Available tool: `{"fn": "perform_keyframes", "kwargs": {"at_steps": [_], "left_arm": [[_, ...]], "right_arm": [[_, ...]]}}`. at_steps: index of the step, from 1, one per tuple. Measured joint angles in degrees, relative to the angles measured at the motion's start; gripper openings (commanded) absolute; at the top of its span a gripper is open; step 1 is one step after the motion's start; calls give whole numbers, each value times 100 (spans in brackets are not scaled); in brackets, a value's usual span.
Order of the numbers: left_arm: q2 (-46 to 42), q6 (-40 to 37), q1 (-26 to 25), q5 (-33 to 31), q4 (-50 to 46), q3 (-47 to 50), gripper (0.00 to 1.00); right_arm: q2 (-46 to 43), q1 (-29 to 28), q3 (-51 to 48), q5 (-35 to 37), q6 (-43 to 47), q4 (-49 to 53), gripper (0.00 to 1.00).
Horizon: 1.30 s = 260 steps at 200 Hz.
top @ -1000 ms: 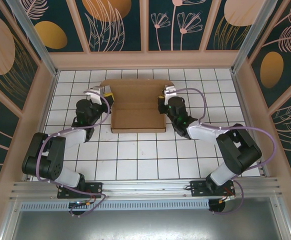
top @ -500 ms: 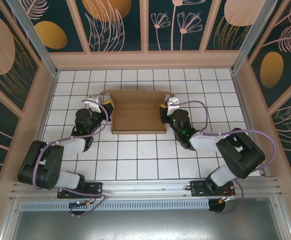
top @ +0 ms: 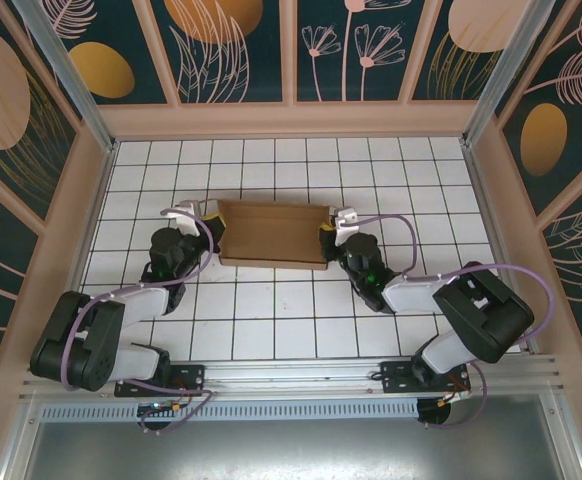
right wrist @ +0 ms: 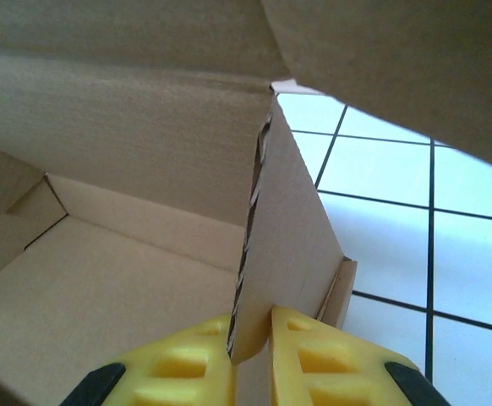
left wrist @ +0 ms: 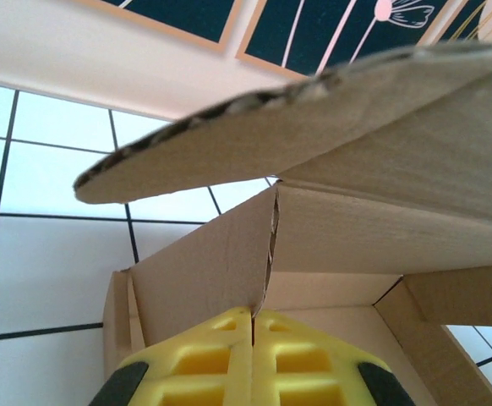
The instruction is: Fold the paper box
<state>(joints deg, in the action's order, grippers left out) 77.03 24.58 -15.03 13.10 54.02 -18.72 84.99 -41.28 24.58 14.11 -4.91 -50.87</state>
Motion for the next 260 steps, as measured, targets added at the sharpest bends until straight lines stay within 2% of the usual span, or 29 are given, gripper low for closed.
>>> {"fn": "perform_keyframes", "kwargs": {"at_steps": [53, 86, 102, 124, 139, 176, 221, 243, 260], "left_arm": [[-20, 153, -13, -293, -155, 85, 0], [-28, 210, -44, -444, -247, 166, 0], [-28, 205, -44, -503, -278, 192, 0], [-28, 157, -44, -614, -358, 197, 0], [-28, 98, -44, -658, -411, 197, 0], [-26, -57, -120, -745, -579, 142, 0], [-15, -205, -302, -931, -693, 37, 0], [72, -199, -358, -1051, -704, -17, 0], [195, -175, -463, -1158, -717, -87, 0]], "right_arm": [[-107, -177, -284, 153, -42, -85, 16], [-164, -201, -498, 240, -131, -26, 20], [-225, -201, -542, 238, -142, 15, 27], [-472, -201, -579, 236, -131, 28, 45], [-745, -201, -614, 236, -129, 31, 50], [-1790, -221, -905, 348, -142, 79, 48], [-3790, -225, -1668, 1051, -295, 286, 43], [-4273, -221, -1615, 1233, -247, 446, 45], [-4308, -203, -1292, 1261, -247, 861, 45]]}}
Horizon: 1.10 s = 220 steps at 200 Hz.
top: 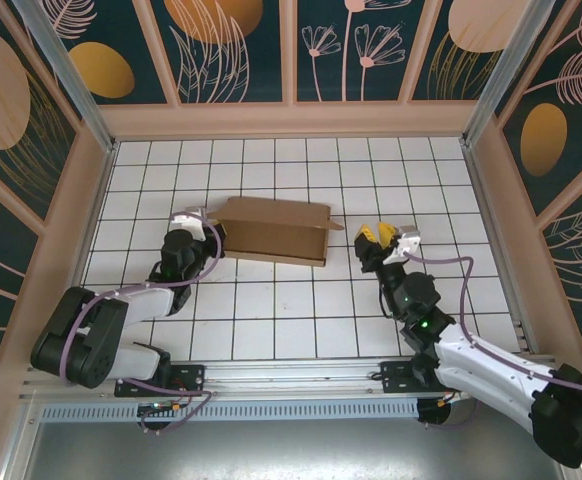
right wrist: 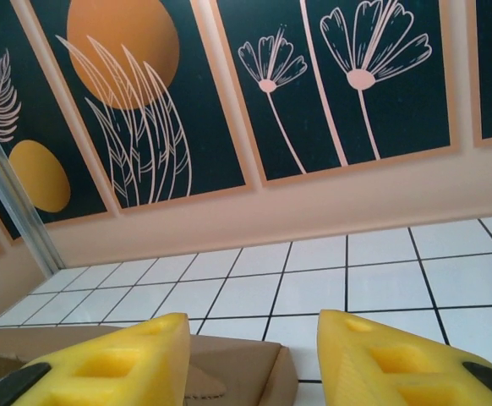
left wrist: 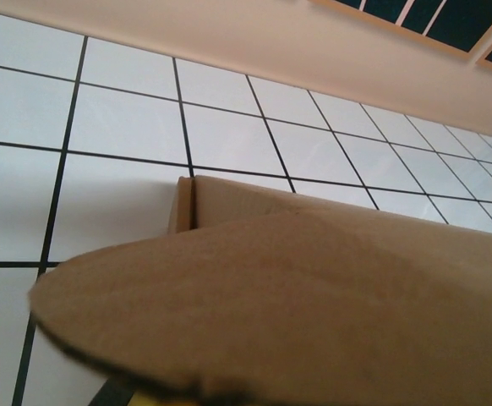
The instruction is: Fold the paper box
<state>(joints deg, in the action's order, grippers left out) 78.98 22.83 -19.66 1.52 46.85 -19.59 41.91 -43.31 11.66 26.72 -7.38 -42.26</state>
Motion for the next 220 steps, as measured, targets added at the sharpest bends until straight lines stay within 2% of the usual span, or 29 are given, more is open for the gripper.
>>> {"fn": "perform_keyframes", "kwargs": {"at_steps": [27, 44, 87, 121, 151, 179, 220], "left_arm": [[247, 114, -278, -146, -22, -201, 2], [398, 210, -433, -210, -44, -356, 4], [708, 505, -516, -214, -131, -540, 31], [695, 699, -516, -201, -221, -533, 53], [293, 857, -516, -157, -404, -415, 54], [-527, 946, -516, -243, -903, -321, 54], [-1650, 1073, -516, -1005, -2146, -339, 52]], "right_arm": [[658, 42, 1200, -310, 11, 885, 39], [1180, 42, 1915, -625, -26, 1272, 42], [2763, 42, 3526, -1182, -282, 2614, 41], [3598, 129, 3803, -1196, -466, 3377, 41], [3921, 258, 3801, -1279, -546, 3742, 41], [3928, 356, 3801, -1360, -566, 3788, 41], [3982, 402, 3799, -1486, -557, 3783, 42]]}}
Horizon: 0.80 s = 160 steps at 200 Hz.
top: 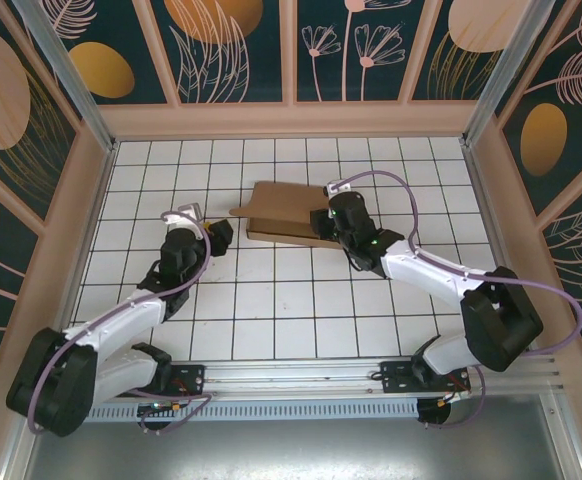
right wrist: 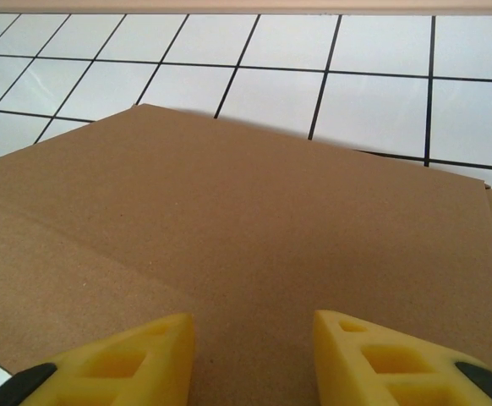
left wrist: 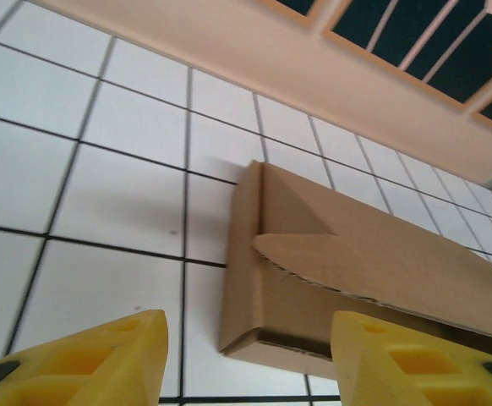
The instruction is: Fold the paper box
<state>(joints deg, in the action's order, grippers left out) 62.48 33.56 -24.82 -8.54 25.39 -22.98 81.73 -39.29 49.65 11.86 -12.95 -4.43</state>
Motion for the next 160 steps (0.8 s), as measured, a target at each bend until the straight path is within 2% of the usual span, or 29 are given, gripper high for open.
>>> {"fn": "perform_keyframes", "kwargs": {"at_steps": [15, 38, 57, 70, 93, 130, 160], "left_arm": [[-313, 127, 0, -420, -393, 0, 50], [-535, 323, 0, -1145, -1113, -258, 61], [-269, 103, 0, -1248, -1547, -951, 65], [76, -133, 0, -1069, -1626, -1554, 69], [791, -479, 0, -555, -1644, -2479, 70], [2669, -833, 72, 551, -2041, -4070, 77], [3821, -802, 256, 1346, -2306, -4489, 75]], "right_arm": [[26, 46, -2, -94, 15, 0, 42], [79, 192, -55, -260, 28, -9, 42], [118, 260, -168, -411, 63, -9, 42], [120, 278, -201, -507, 120, -48, 42], [120, 299, -234, -662, 254, -122, 42], [133, 433, -269, -949, 404, -186, 41], [146, 542, -269, -1182, 468, -225, 43]]}}
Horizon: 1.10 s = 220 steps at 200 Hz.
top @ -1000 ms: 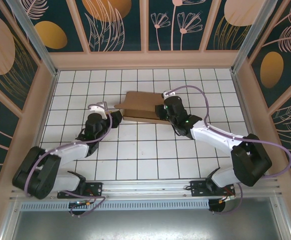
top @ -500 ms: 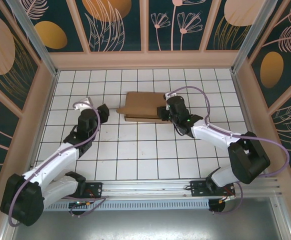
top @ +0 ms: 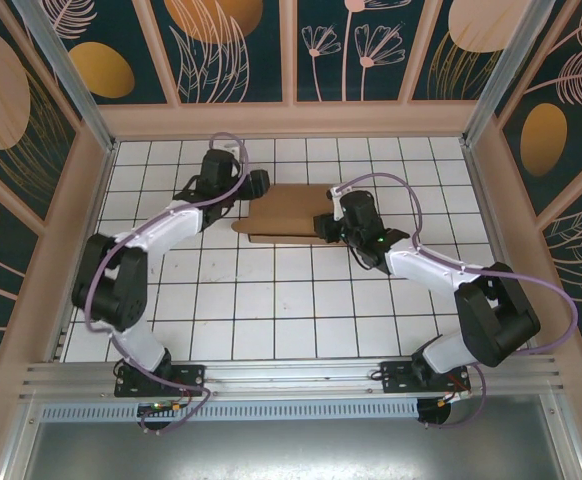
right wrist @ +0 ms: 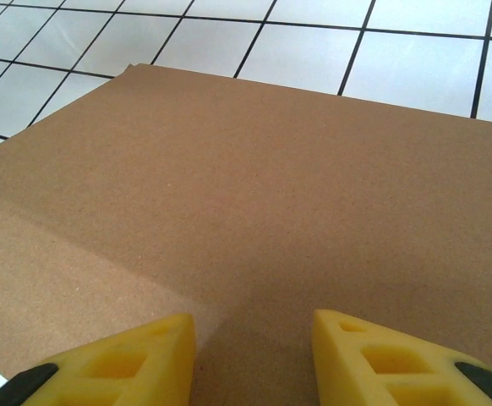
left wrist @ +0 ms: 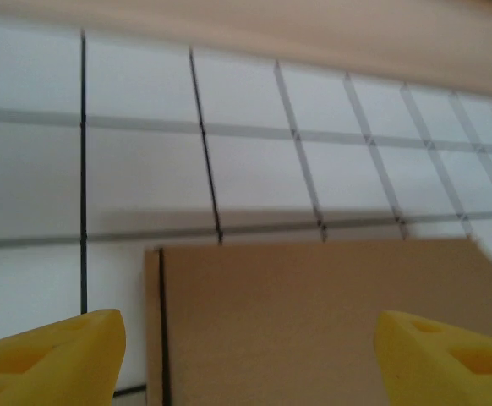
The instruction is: Fold the paper box
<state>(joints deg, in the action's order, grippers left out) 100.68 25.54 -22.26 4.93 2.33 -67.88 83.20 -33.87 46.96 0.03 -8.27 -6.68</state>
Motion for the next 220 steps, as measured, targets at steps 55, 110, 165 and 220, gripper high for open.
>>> {"fn": "perform_keyframes", "kwargs": {"at_steps": [55, 110, 165, 220], "left_arm": [[592, 306, 319, 901, -24, 291, 70], [601, 345, 319, 1010, 63, 291, 70], [640, 367, 326, 1099, 94, 284, 69], [643, 365, 352, 1137, 92, 284, 66]], "right_arm": [[0, 197, 297, -271, 7, 435, 59], [39, 1475, 1121, -348, -686, 1263, 65], [918, 2100, 1309, -1506, -1298, 1644, 65], [1257, 2155, 1329, -2623, -1836, 1593, 51]]}}
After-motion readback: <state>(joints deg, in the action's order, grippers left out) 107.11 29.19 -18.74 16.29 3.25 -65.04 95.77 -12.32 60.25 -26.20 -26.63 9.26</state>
